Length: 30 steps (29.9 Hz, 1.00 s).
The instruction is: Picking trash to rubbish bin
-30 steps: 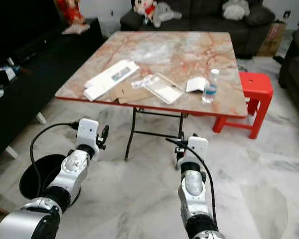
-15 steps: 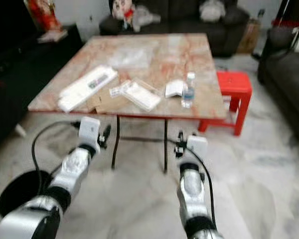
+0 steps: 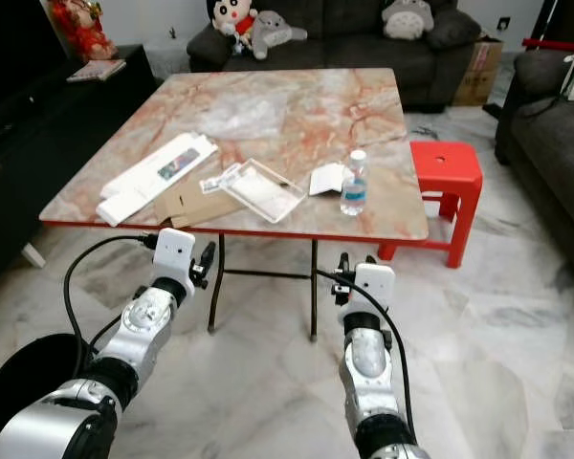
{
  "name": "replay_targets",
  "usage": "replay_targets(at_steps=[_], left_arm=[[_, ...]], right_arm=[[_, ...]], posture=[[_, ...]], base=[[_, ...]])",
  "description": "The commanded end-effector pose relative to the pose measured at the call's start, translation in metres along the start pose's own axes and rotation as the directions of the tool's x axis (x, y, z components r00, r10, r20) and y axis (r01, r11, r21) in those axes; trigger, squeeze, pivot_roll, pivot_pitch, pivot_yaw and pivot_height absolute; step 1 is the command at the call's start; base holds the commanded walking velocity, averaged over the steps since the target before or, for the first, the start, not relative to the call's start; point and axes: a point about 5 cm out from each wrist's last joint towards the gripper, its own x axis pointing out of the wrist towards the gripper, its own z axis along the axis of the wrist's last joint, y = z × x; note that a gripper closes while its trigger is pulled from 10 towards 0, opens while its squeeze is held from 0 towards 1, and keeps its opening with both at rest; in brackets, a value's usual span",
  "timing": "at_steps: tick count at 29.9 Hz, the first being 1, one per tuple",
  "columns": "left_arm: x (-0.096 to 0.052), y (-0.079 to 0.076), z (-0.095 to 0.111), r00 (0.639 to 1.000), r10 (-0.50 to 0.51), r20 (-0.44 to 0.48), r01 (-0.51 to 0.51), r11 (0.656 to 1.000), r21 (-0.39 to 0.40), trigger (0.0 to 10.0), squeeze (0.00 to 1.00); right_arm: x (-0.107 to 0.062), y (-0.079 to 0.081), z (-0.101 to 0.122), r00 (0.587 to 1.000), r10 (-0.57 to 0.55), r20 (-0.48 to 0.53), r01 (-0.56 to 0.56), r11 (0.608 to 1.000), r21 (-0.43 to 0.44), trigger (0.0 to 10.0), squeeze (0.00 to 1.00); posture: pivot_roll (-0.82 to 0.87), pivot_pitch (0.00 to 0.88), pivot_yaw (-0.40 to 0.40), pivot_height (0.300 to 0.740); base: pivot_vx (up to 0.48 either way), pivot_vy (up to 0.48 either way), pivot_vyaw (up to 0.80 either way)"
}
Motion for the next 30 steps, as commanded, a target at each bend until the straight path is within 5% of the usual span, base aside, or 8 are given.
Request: replay_targets(at_steps=[1, 30], left_arm=[[-0.001, 0.0105, -0.0009, 1.0, 0.025, -0.007, -0.025, 1.0, 0.011, 10.0, 0.0], [0.0019, 0.0105, 0.0038, 0.999, 0.038, 0.004, -0.038, 0.999, 0.003, 10.0, 0.0]], right_arm=[[0.0018, 0.0081, 0.0027, 1.0, 0.013, 0.007, -0.013, 1.0, 0.011, 10.0, 0.0], [0.0032, 0.0074, 0.0041, 1.0, 0.001, 0.007, -0.001, 0.999, 0.04, 10.0, 0.0]], posture=[[0.13, 0.0, 0.072, 0.74], [0.14, 0.0, 0.074, 0.74]], base=[[0.315, 0.0, 0.8], [0.318, 0.0, 0.0]])
